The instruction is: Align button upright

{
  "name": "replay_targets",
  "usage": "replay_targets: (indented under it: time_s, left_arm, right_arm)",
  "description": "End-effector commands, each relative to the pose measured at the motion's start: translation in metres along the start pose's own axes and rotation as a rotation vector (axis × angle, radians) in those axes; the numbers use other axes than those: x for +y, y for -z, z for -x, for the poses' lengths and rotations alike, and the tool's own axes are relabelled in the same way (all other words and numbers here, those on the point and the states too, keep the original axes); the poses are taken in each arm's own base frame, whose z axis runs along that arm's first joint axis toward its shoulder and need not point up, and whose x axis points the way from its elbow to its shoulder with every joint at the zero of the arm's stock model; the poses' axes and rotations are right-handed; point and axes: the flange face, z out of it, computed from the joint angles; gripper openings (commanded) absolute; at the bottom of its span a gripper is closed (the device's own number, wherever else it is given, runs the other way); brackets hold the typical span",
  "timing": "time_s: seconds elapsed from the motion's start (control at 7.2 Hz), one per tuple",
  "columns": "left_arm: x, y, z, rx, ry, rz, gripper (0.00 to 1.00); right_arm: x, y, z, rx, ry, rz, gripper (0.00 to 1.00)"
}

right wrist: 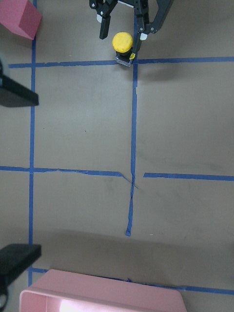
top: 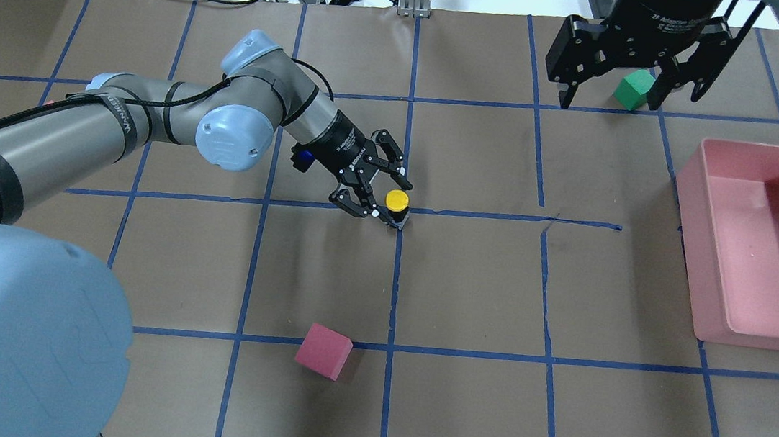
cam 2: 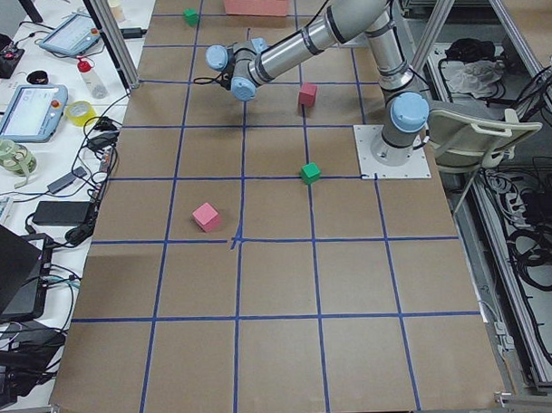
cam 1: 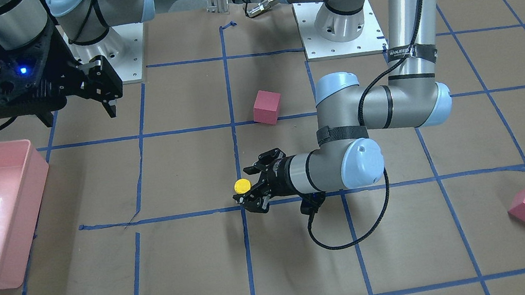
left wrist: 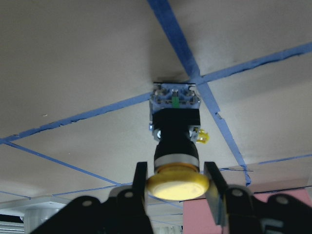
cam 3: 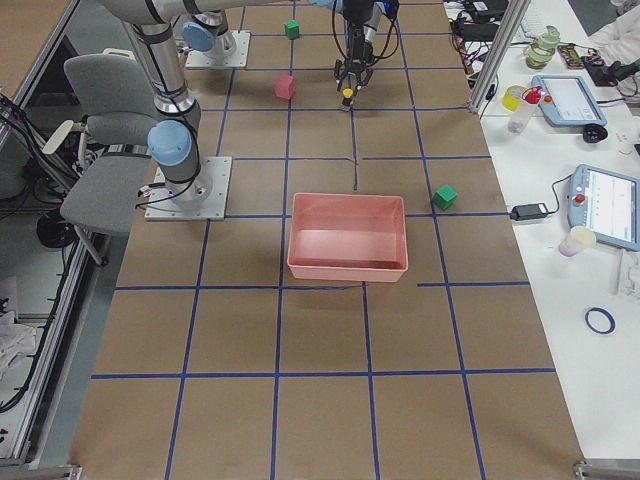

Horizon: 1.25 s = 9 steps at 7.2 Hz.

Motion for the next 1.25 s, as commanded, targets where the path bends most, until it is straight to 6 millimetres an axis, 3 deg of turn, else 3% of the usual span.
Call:
replay_targets:
  time_s: [0.0,0.42,0.83,1.11]
  left_arm:
    - [0.015,0.017,-0.003,0.028,-0.040,-0.019,1.00]
    - [0.083,0.097,0.026,0.047,-0.285,-0.244,1.00]
    - [0.143,0.157,0.100,-0.254,-0.706,-0.438,1.00]
    - [0.175,0.189,0.129,-0.344,-0.980,-0.546,1.00]
  right_arm:
    - [0.000,0.000,0.000,-0.001,0.000,0.001,1.00]
    - [0.000,-0.001,0.000,-0.001,0.000,0.002,1.00]
    - [0.000,0.000,0.000,0.001,0.000,0.001,1.00]
    - [0.000,0.000,0.000,-0.001,0.000,0.001,1.00]
